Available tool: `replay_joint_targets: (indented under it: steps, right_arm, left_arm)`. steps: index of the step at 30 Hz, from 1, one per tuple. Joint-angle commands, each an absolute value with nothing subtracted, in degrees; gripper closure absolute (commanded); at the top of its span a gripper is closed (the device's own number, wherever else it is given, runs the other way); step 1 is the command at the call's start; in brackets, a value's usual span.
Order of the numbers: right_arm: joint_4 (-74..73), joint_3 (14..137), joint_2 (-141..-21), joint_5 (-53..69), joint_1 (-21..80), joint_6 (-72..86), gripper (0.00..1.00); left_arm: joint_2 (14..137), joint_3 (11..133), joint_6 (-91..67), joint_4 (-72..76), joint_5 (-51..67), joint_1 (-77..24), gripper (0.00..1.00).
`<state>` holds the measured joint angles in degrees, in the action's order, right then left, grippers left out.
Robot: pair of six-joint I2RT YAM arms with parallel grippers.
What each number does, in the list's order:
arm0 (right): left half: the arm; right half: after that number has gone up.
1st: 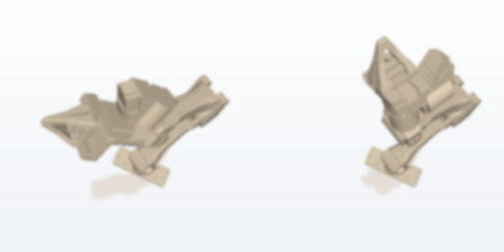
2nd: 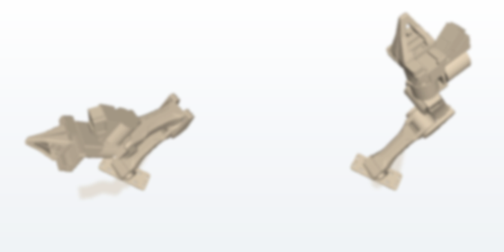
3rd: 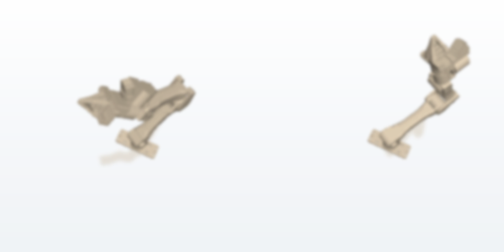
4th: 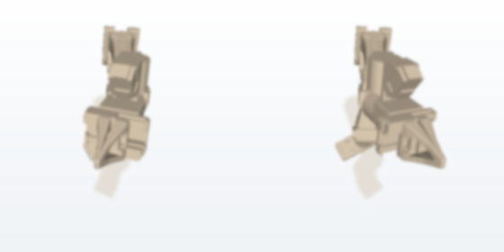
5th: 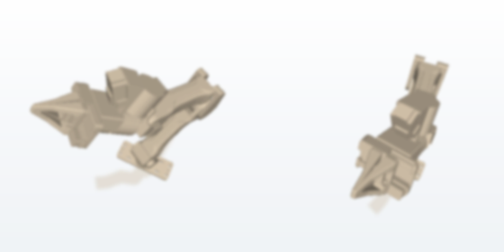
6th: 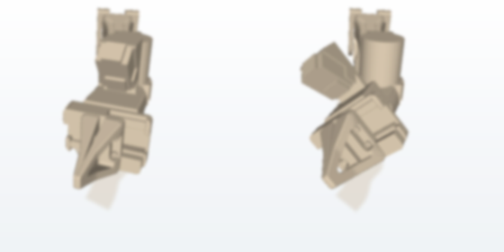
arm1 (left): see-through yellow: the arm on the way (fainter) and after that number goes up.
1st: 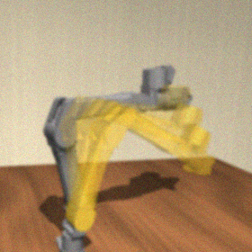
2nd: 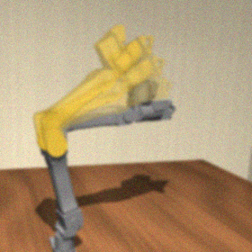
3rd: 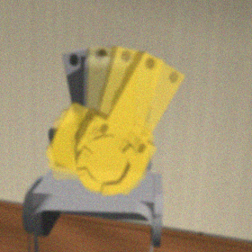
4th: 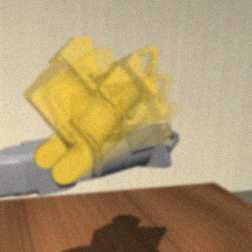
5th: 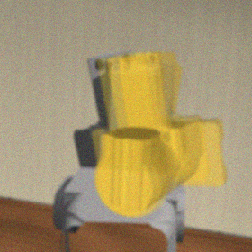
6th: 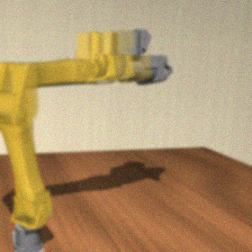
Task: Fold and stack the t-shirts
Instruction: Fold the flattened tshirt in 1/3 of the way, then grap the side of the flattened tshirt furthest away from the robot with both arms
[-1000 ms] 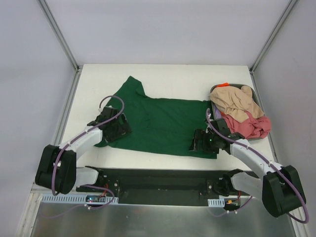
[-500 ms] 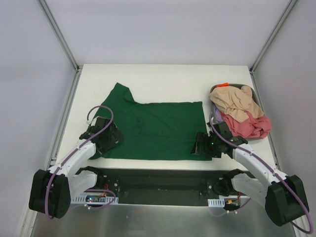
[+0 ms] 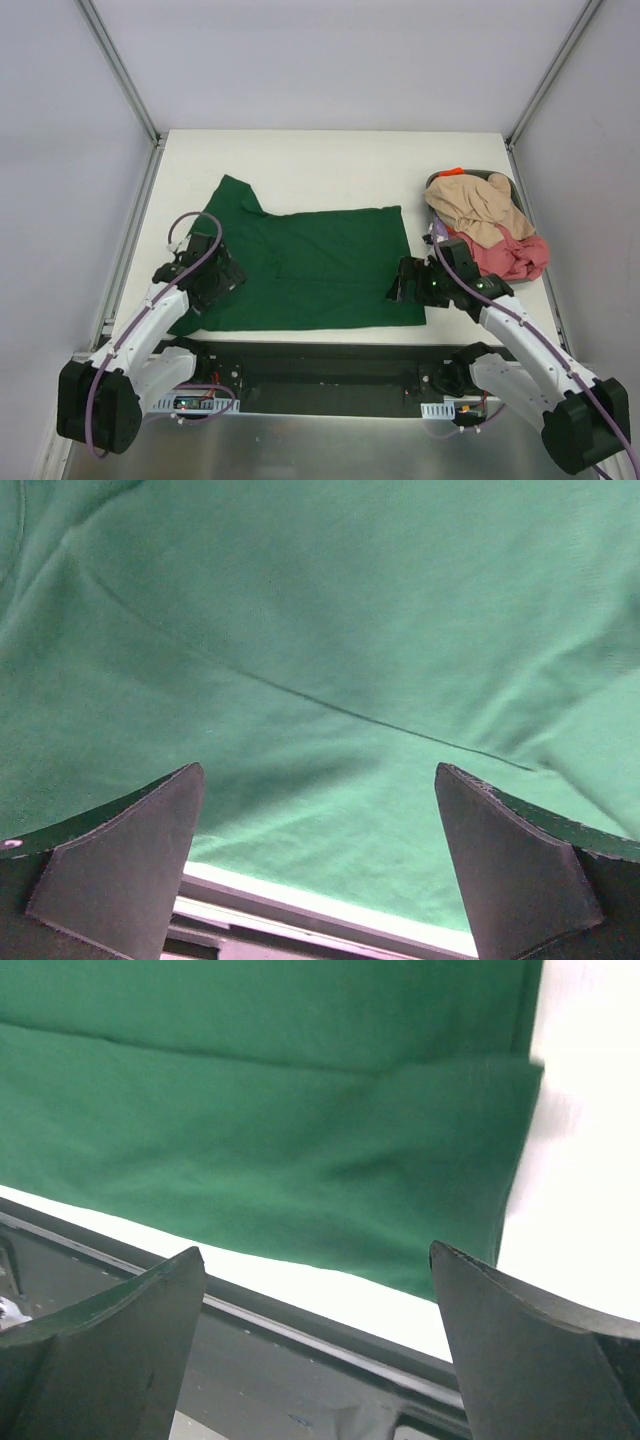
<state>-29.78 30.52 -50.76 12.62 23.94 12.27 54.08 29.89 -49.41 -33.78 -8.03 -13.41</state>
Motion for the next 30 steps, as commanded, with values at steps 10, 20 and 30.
replay_joint_targets:
  steps: [10,20,30]
  right_arm:
    - [-16.6,51.5,-64.0,11.2,23.1,10.3,0.04]
    - [-15.1,64.9,-86.4,15.2,22.6,9.8,0.04]
    - [-15.5,69.9,-94.8,13.5,21.6,9.5,0.04]
  left_arm:
    - [81.4,69.5,-37.6,-33.2,-9.4,-5.4,0.01]
    - [126.3,118.8,-28.5,-38.7,-9.5,-2.5,0.12]
    - [144.5,138.3,-18.0,-39.7,-9.9,-1.3,0.23]
